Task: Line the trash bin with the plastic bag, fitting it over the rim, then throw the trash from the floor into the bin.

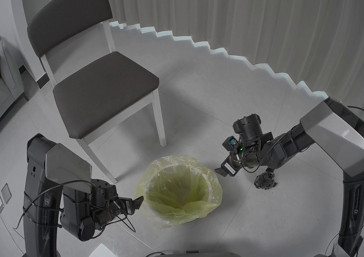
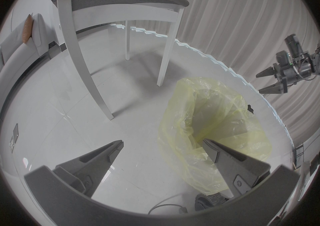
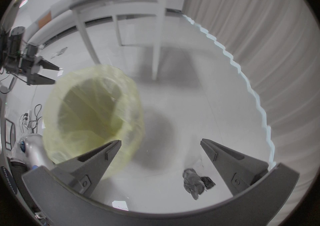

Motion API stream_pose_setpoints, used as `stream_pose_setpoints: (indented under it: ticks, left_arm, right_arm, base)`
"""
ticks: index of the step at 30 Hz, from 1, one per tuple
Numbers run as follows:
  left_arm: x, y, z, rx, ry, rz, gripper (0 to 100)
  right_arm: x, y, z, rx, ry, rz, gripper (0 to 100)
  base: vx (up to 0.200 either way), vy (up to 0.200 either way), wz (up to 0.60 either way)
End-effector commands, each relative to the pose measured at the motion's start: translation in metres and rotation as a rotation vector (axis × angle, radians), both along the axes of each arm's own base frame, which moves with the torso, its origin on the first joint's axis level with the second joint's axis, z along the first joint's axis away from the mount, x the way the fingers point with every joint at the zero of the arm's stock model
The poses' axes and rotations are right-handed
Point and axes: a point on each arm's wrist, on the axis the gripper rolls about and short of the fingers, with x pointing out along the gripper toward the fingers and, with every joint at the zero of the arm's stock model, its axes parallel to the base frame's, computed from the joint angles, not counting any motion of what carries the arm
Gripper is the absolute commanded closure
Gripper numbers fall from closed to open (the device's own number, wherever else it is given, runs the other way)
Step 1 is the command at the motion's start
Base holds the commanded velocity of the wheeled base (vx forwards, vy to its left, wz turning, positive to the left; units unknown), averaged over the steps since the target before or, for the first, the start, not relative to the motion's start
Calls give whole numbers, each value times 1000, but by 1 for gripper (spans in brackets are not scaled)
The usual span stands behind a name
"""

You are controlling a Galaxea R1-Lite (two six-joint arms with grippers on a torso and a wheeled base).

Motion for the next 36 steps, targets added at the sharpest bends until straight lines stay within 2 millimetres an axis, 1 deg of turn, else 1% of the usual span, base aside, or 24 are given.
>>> stream_pose_setpoints:
  ticks: [1, 3, 5, 6, 7, 8, 9, 12, 16, 20, 21, 24, 26, 27, 28, 30, 36]
  left_arm:
    - [-4, -1, 13, -13, -35, -5, 0]
    - [-5, -1, 17, -15, -42, -6, 0]
    - [-8, 0, 21, -15, -42, -6, 0]
    - [-9, 0, 22, -15, -42, -6, 0]
    - [-10, 1, 23, -16, -44, -5, 0]
    - [-12, 3, 27, -16, -45, -1, 0]
    - [-13, 4, 29, -18, -46, 1, 0]
    - [-18, 4, 36, -44, -50, 15, 0]
    - [-19, 4, 39, -56, -52, 20, 0]
    - [-19, 4, 39, -57, -55, 19, 0]
    - [-19, 4, 40, -56, -55, 20, 0]
    - [-19, 3, 40, -57, -55, 16, 0]
    - [-21, 1, 39, -56, -52, 12, 0]
    - [-21, 1, 39, -56, -52, 11, 0]
    - [-21, 0, 39, -55, -53, 9, 0]
    - [-22, -2, 39, -56, -49, 1, 0]
    - [-26, -5, 35, -57, -29, -3, 0]
  right_arm:
    - [-43, 48, 11, 22, -35, 144, 0]
    - [-49, 60, -4, 6, -5, 175, 0]
    - [-51, 69, -23, -16, 29, 195, 0]
    - [-52, 71, -32, -27, 44, 203, 0]
    - [-52, 72, -35, -30, 49, 204, 0]
    - [-50, 74, -51, -49, 72, 209, 0]
    - [-49, 75, -61, -60, 85, 211, 0]
    - [-43, 79, -80, -73, 102, 212, 0]
    - [-43, 80, -87, -84, 113, 217, 0]
    - [-52, 81, -90, -110, 132, 246, 0]
    - [-61, 79, -94, -131, 154, 262, 0]
    - [-81, 80, -93, -158, 179, 306, 0]
    - [-95, 83, -97, -177, 199, 336, 0]
    - [-97, 83, -97, -179, 201, 340, 0]
    - [-106, 87, -98, -188, 208, 363, 0]
    - [-110, 90, -100, -190, 210, 373, 0]
    - [-103, 92, -97, -171, 189, 359, 0]
  base:
    - [0, 0, 0]
    - [0, 0, 0]
    - [0, 0, 0]
    - [0, 0, 0]
    - [0, 0, 0]
    - [0, 0, 0]
    - [0, 0, 0]
    - [0, 0, 0]
    - [0, 0, 0]
    - [0, 0, 0]
    - [0, 0, 0]
    - [0, 0, 0]
    - [0, 0, 0]
    - [0, 0, 0]
    - [0, 0, 0]
    - [0, 0, 0]
    - [0, 0, 0]
